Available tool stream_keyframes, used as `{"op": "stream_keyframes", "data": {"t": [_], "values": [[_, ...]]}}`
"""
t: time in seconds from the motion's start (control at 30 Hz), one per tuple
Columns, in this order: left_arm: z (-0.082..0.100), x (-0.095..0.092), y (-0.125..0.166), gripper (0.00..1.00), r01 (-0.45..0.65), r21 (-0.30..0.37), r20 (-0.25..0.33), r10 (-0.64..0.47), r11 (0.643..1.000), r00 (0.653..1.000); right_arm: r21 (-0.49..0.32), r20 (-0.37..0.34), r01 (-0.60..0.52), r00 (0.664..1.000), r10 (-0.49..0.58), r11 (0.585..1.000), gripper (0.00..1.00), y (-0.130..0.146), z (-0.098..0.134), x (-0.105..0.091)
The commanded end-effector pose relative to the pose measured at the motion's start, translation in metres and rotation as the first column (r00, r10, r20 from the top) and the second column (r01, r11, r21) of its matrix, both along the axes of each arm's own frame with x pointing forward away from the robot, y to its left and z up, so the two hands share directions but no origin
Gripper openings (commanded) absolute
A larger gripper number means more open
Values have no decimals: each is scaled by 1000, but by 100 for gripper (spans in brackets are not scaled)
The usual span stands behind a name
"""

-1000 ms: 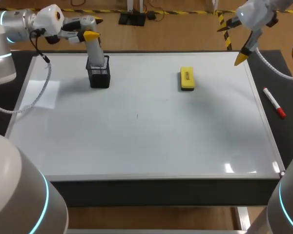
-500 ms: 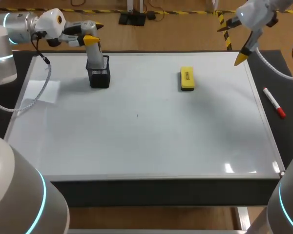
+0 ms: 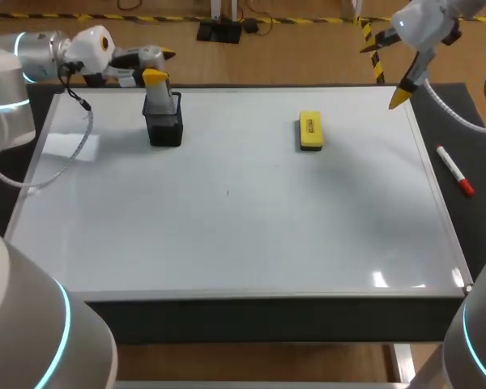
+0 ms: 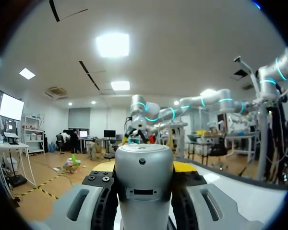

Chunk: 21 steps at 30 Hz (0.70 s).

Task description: Pick up the inspection probe, press it on each red-marked spot on the whiteboard one by one, put down the probe, pick up the eraser, and wipe off all the red marks.

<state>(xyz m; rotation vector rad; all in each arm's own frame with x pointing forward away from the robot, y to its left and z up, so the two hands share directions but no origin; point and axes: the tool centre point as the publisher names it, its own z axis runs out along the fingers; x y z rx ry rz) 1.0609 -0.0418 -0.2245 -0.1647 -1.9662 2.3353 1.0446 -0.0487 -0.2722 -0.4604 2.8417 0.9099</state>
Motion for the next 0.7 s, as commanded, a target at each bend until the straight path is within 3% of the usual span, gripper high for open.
{"op": "stream_keyframes", "data": {"t": [0.03,0.7], "values": [[-7,7,0,0,25,-6,-1,-25,1000,1000,-4,-2,-3,1000,3,1000,100,0,1,1],[-28,10,-2,0,13,9,-12,-13,1000,1000,-4,-2,-3,1000,3,1000,100,0,1,1]]}}
